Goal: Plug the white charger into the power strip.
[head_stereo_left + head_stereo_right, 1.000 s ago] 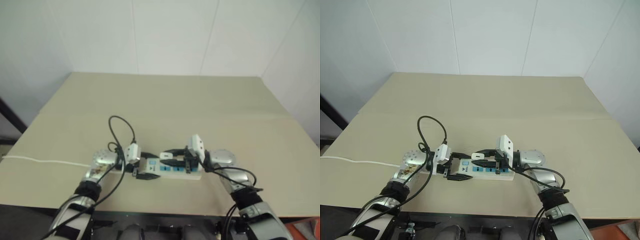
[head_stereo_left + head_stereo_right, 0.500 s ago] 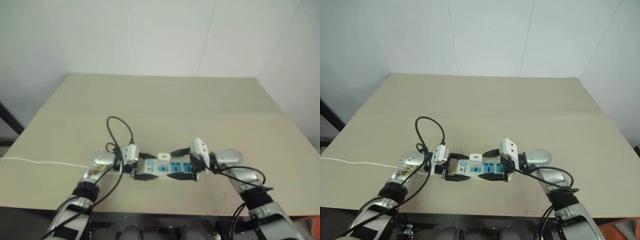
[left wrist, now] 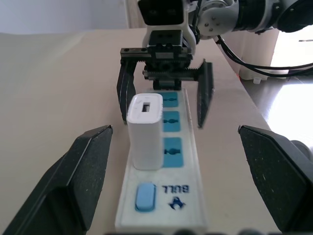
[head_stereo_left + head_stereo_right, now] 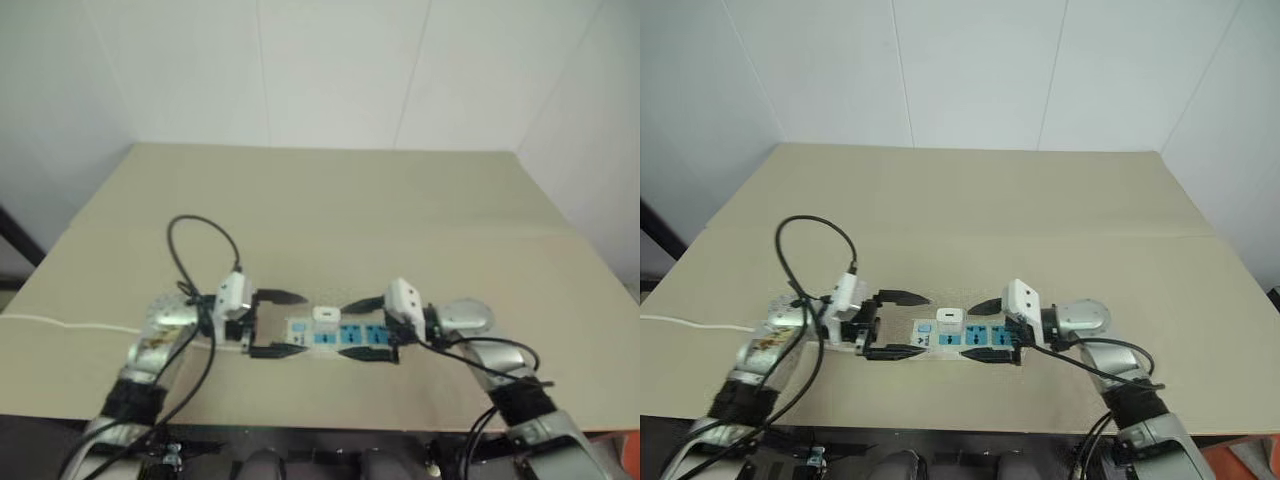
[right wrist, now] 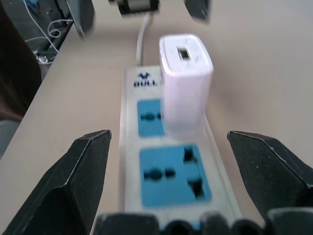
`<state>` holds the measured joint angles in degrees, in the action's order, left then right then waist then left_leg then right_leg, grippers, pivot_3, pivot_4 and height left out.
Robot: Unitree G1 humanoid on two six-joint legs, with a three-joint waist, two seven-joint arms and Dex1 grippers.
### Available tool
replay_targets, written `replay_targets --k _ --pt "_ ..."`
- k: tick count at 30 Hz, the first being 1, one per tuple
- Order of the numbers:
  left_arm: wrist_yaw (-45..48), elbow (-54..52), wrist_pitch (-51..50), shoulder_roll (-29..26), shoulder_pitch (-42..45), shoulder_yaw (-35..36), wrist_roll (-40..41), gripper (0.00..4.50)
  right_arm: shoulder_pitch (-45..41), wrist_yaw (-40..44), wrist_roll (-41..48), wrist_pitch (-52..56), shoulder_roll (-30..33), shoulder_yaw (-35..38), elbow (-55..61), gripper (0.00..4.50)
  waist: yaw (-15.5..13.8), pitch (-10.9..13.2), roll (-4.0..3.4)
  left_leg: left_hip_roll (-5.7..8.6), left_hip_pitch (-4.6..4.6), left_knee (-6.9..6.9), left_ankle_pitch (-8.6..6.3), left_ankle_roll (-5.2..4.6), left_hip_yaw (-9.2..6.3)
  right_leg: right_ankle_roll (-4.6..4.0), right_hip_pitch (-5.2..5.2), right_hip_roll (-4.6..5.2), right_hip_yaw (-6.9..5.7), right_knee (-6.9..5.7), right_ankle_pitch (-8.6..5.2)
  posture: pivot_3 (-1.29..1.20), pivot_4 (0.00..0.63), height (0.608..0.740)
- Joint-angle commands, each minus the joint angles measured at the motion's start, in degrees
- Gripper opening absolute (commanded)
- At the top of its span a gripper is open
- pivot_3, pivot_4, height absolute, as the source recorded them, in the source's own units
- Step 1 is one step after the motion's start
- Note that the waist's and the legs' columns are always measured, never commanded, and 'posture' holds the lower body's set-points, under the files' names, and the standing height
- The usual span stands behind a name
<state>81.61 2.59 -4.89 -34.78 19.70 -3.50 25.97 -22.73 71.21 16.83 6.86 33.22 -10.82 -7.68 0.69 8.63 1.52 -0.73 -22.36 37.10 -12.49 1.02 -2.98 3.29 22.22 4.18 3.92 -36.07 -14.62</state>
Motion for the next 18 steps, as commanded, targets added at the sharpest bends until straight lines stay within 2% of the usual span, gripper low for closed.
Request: replay_targets --k 1,7,11,18 --pt "1.12 -6.50 -4.57 -5.10 -1.80 4.87 5.06 4.49 0.86 0.70 5.72 3.93 6.76 9.45 7.32 4.50 0.11 0.85 -0.24 0.02 -0.08 0.01 0.00 0.00 0.02 -0.01 0.07 0.05 0.00 0.00 0.00 0.00 0.150 0.740" --pt "1.39 -7.04 -5.25 -12.18 -4.77 10.66 5.73 4.49 4.06 2.21 11.41 8.02 16.72 20.61 11.76 4.50 0.53 1.10 -0.33 -0.10 -0.78 -0.16 0.01 0.00 0.02 -0.42 0.95 -0.13 0.02 -0.09 0.25 0.00 0.150 0.740" --pt "0.30 -7.37 -6.98 -15.44 -7.11 13.96 6.53 4.49 8.07 4.20 12.11 7.68 21.22 25.17 12.30 4.50 0.44 1.30 -0.33 -0.08 -0.87 -0.23 0.00 -0.01 0.06 -0.47 1.02 -0.09 0.01 -0.04 0.24 0.00 0.150 0.740" --pt "-2.10 -9.68 -7.71 -16.02 -10.49 15.42 6.65 4.49 11.87 5.18 12.08 6.65 23.97 29.22 11.38 4.50 0.45 1.48 -0.28 -0.04 -0.83 -0.17 0.02 0.02 0.16 -0.44 0.97 -0.01 0.01 -0.05 0.23 0.00 0.150 0.740"
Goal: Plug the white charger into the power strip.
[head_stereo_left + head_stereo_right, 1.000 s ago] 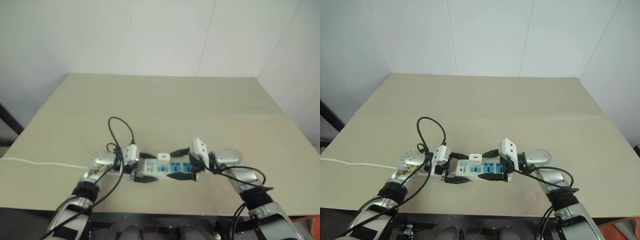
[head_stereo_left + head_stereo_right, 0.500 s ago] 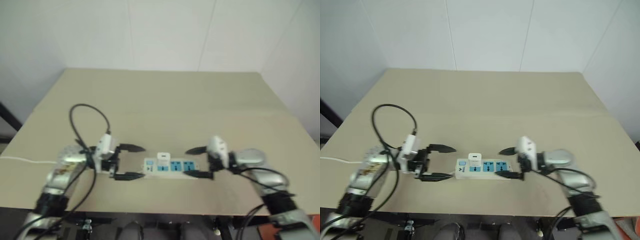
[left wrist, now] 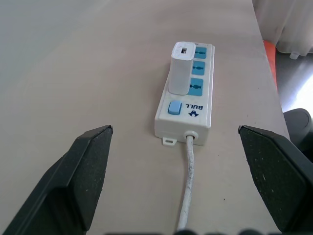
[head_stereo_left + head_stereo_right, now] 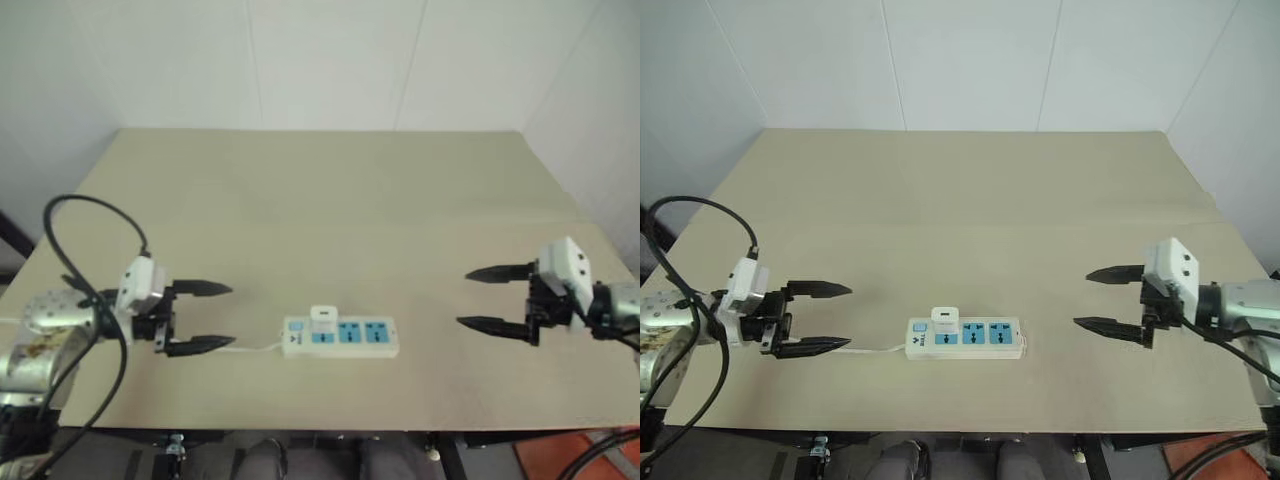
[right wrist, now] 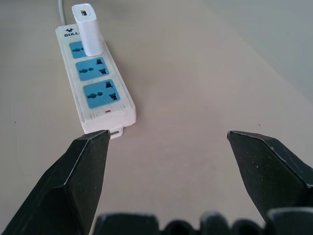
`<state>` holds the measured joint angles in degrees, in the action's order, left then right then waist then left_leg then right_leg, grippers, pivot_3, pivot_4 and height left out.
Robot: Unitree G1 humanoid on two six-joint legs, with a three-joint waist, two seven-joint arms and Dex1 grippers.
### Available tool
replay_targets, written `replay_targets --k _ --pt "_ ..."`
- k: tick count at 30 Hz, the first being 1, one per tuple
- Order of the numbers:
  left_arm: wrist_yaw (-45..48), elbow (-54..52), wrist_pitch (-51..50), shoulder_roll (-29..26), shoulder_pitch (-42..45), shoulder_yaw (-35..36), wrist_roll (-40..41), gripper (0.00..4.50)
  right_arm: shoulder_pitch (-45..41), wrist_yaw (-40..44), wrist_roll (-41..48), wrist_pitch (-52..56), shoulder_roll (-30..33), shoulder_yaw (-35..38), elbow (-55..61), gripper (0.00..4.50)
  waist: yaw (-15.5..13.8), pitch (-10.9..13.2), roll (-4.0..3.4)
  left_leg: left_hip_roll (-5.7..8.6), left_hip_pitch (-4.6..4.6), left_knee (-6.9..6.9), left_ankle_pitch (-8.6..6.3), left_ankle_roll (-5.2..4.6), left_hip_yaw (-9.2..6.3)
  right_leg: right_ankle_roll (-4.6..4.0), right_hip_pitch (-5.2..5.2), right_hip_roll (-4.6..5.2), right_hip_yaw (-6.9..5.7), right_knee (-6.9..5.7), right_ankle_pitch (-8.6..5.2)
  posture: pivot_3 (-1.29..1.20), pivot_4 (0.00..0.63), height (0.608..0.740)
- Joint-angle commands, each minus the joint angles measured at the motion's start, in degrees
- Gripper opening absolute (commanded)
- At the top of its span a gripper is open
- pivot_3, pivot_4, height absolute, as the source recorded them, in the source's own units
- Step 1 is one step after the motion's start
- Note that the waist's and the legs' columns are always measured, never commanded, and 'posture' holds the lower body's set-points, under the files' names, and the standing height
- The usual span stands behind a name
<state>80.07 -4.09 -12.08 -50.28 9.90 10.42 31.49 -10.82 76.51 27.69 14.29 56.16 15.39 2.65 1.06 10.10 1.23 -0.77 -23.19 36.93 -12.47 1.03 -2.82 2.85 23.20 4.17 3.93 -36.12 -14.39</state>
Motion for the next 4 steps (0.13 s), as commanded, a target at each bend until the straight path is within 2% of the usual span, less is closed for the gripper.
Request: replay_targets --k 1,4 --pt "-0.56 -3.35 -0.74 -0.63 -0.95 1.44 1.25 4.49 0.06 -0.28 1.31 -0.75 0.94 3.19 1.31 4.50 0.12 0.02 0.00 -0.03 0.01 0.01 0.01 0.01 0.00 0.00 0.00 -0.03 0.01 0.00 0.00 0.00 0.150 0.740" --pt "-0.78 -3.23 -0.76 -0.65 -0.80 1.19 0.88 4.49 0.71 -1.16 0.89 -0.53 1.04 3.60 2.40 4.50 0.10 0.03 0.00 -0.06 0.03 0.01 0.02 0.02 -0.01 0.00 0.00 -0.09 0.01 -0.04 0.00 0.00 0.150 0.740"
